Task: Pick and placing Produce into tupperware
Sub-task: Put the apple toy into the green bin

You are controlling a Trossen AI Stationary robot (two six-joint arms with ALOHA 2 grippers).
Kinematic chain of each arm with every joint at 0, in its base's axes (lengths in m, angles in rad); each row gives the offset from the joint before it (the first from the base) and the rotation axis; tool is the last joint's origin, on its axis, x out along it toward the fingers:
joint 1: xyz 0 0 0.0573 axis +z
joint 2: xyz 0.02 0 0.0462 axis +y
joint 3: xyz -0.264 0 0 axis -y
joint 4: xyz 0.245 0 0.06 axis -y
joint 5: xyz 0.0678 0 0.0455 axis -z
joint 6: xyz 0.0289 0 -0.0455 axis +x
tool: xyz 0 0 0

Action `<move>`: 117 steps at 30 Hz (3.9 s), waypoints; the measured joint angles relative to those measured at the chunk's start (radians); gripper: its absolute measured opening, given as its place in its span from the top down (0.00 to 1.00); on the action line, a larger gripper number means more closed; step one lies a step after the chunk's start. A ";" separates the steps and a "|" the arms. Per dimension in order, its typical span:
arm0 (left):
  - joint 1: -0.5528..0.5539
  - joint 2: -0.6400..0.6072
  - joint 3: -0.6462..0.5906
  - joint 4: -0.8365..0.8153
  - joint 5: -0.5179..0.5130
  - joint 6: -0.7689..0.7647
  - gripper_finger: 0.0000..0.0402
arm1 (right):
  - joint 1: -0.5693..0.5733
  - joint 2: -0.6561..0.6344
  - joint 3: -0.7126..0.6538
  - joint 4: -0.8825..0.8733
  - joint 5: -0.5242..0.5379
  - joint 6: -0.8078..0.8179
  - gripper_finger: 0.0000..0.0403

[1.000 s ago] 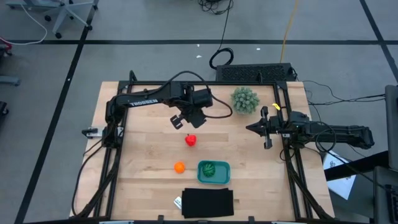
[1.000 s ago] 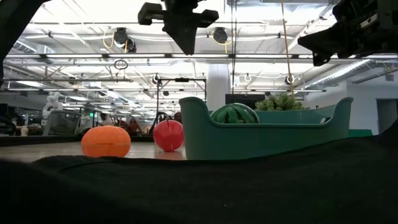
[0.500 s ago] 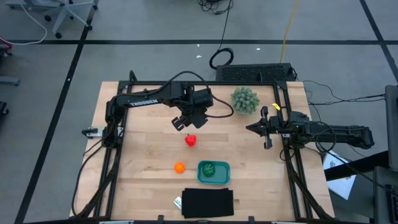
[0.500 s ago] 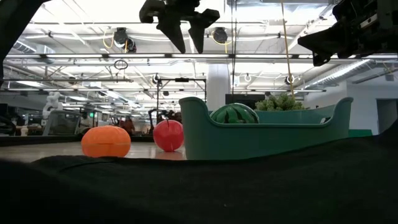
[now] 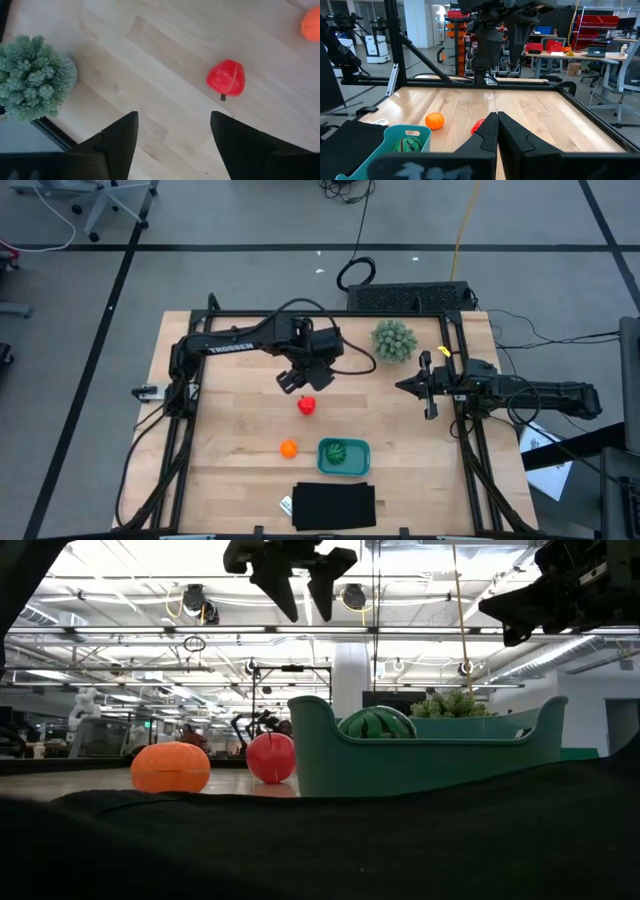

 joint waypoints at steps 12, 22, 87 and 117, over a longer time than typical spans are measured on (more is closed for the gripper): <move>-0.048 -0.001 -0.113 0.042 -0.019 0.083 0.36 | 0.000 0.000 0.000 0.000 0.000 0.000 1.00; -0.054 -0.001 -0.273 0.096 -0.076 0.097 0.36 | 0.000 0.000 0.000 0.000 0.000 0.000 1.00; -0.051 0.001 -0.654 0.488 -0.019 0.152 0.09 | 0.000 0.013 0.000 -0.024 0.001 -0.046 1.00; -0.050 0.000 -0.704 0.564 0.054 0.116 0.09 | 0.000 0.060 0.000 0.001 0.001 -0.053 1.00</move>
